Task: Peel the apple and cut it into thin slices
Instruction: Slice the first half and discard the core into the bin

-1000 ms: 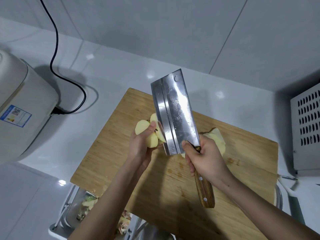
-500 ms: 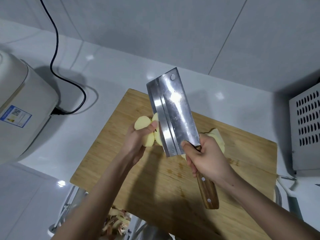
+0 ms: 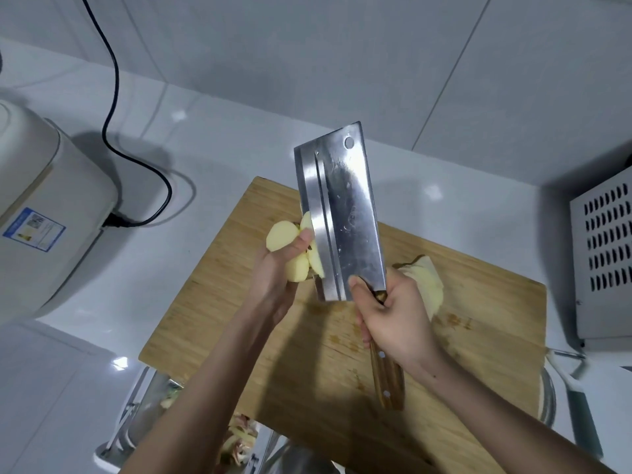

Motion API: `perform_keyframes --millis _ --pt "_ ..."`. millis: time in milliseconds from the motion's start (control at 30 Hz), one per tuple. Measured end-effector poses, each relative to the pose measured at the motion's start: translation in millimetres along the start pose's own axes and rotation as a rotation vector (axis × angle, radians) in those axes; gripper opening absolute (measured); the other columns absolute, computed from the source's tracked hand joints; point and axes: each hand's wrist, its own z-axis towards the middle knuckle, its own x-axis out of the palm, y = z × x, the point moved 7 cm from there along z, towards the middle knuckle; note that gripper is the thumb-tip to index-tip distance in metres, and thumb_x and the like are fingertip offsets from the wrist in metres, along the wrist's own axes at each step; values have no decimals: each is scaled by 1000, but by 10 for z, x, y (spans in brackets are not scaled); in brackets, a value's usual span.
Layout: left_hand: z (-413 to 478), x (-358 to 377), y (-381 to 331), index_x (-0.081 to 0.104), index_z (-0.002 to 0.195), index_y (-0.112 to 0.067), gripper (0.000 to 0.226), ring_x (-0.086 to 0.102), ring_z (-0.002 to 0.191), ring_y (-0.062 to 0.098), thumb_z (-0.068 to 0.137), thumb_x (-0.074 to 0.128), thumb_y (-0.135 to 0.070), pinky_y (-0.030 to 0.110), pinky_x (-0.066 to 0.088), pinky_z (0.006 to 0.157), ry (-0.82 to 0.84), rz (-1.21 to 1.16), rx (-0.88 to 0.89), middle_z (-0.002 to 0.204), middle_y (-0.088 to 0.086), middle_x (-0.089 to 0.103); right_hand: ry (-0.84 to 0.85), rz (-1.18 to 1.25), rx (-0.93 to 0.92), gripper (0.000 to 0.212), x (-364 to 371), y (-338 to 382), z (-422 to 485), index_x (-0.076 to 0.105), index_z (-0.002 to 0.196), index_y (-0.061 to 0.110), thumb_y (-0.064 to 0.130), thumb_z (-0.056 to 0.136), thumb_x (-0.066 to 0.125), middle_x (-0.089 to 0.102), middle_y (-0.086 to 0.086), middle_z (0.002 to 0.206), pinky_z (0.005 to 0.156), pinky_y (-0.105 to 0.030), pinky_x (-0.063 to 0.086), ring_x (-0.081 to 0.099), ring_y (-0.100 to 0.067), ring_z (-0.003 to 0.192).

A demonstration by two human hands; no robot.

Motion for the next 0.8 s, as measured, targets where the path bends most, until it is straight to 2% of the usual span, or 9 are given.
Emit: perform_keyframes --millis 133,300,400,500,567,600,667,733,800 --pt "-41 28 27 58 89 -19 13 58 58 7 87 62 -7 27 50 49 -8 -11 64 71 -4 56 15 -41 -12 24 -54 30 34 50 70 24 19 93 53 48 0 47 35 -20 39 44 -8 33" --pt "38 62 -16 56 95 -17 16 60 62 6 85 64 -8 26 53 51 87 127 6 82 -2 58 69 -26 9 26 -126 48 92 49 68 17 20 94 54 52 -6 48 36 -26 44 44 -11 32" --pt "61 70 -12 62 95 -18 16 62 67 11 81 67 -19 28 55 55 185 54 -61 85 0 61 60 12 4 28 -136 30 99 50 67 16 20 94 54 52 -6 47 37 -29 45 44 -13 32" --pt "46 124 54 70 106 -16 46 66 96 25 71 72 -47 46 57 76 497 -214 -216 106 7 68 91 143 65 26 -169 -2 95 52 67 13 16 94 53 51 -6 47 37 -26 41 41 -16 34" --pt "21 168 129 61 123 -11 60 55 120 33 79 65 -50 59 40 100 660 -357 -292 127 14 60 131 211 115 26 -176 -28 83 52 68 14 15 93 54 50 -7 49 38 -25 39 39 -17 35" --pt "18 190 173 57 128 -9 64 50 125 34 80 64 -50 59 30 105 690 -400 -307 132 15 56 149 220 134 26 -176 -40 77 52 67 15 15 93 54 49 -7 50 38 -25 38 39 -17 35" --pt "1 264 230 61 124 -9 71 52 123 31 69 76 -52 52 27 107 703 -438 -331 129 13 59 176 240 178 26 -174 -74 71 51 67 14 15 93 54 48 -7 50 38 -24 37 38 -16 35" --pt "55 250 311 69 111 -10 74 60 112 29 51 88 -48 47 34 103 630 -473 -352 119 11 64 190 248 216 25 -177 -97 64 50 68 12 15 93 55 48 -7 51 38 -23 37 37 -16 36" --pt "73 243 350 68 108 -8 73 60 109 30 46 91 -39 48 37 101 561 -485 -361 117 13 63 197 235 247 26 -184 -109 62 49 67 10 16 92 55 48 -7 50 39 -23 37 37 -15 36"
